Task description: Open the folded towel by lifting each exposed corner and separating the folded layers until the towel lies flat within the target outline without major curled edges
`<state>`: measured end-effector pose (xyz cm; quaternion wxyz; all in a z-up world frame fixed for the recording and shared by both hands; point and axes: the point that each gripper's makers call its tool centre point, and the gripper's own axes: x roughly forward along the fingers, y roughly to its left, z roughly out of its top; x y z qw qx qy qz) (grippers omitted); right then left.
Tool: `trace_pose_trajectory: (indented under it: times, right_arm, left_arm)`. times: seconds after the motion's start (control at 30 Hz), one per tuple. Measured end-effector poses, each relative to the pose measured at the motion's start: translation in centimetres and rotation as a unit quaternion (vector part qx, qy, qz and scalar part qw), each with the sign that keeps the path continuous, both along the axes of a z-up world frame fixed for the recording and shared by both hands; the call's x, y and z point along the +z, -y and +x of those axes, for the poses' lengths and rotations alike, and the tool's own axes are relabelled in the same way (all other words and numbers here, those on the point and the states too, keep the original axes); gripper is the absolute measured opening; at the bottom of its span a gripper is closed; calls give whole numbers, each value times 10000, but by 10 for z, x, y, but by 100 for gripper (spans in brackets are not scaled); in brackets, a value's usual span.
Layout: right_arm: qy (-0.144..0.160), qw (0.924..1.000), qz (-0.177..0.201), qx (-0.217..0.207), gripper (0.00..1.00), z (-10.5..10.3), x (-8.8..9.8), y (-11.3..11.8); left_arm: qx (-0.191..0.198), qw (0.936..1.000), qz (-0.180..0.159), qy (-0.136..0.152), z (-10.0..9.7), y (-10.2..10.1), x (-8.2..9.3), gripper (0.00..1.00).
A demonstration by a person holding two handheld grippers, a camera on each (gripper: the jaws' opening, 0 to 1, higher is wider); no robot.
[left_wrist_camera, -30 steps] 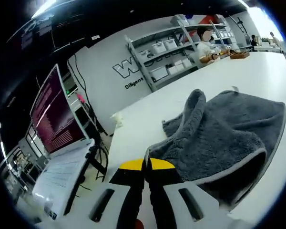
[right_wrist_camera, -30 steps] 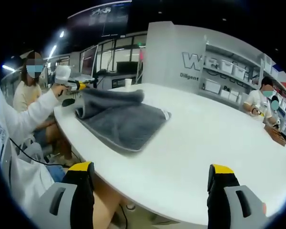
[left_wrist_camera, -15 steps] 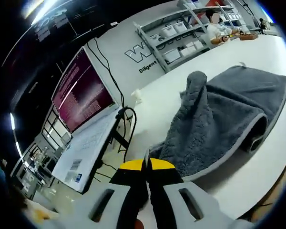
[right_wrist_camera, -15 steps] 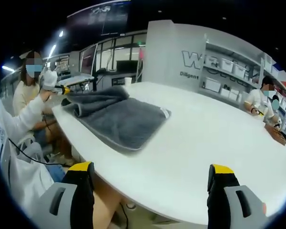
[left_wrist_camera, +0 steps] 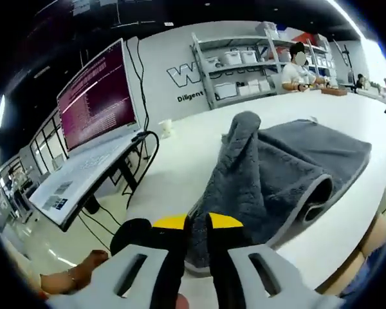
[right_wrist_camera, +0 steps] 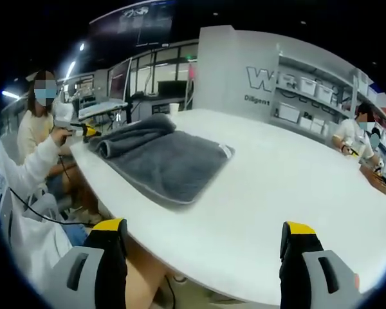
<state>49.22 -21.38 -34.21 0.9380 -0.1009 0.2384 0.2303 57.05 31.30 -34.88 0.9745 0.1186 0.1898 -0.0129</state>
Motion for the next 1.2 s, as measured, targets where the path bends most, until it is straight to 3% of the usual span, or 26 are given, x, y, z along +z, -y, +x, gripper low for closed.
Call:
trace_pose_trajectory:
  times: [0.1,0.23,0.3,0.43,0.5,0.57,0.63,0.73,0.93,1.07,1.1,1.13,1.2]
  right_arm:
    - [-55,10000,-7,69,99,4,-5,-9]
    - [-189,9991,220,313,99,10,-15,-34]
    - [-446,9973,352,468,99,8,-25,-48]
    - [-757,9935,527,668,99,10,-39,-69]
    - [-924,9916,570,703,99,11,-45,-73]
    - [-1083,9898,577,728,99,13,-52,-79]
    - [-1176,9881,611,780,99,14,-54,-84]
    - [-1246,9864,676,828,99,16,-56,-94]
    - [-1528,9818,708,877,99,17,-68,-107]
    - [-1625,9791,874,855,99,20,-73,-113]
    - [-1464,9815,943,796,98,27,-70,-113]
    - [-1560,9800,991,736,98,26,-71,-113]
    - [-1476,9811,1040,695,93,31,-70,-114]
  left_arm:
    - [-172,9994,-282,-108,-1,8,0,32]
    - [-562,9959,-703,60,0,20,16,48]
    - [-760,9944,-724,158,-1,26,23,56]
    - [-1591,9828,-941,-21,-7,54,24,72]
    - [-1827,9758,-1189,-180,-9,65,20,81]
    - [-1970,9732,-1165,-217,-9,71,16,88]
    - [-2140,9717,-955,-295,-11,75,11,92]
    - [-2275,9688,-907,-381,-14,79,9,98]
    - [-2638,9550,-1326,-277,-28,88,19,100]
    - [-2690,9534,-1353,-197,-30,87,24,100]
    - [-2702,9532,-1340,-198,-30,86,24,100]
    - [-2700,9533,-1338,-203,-30,86,23,100]
    - [-2694,9537,-1320,-218,-30,85,19,100]
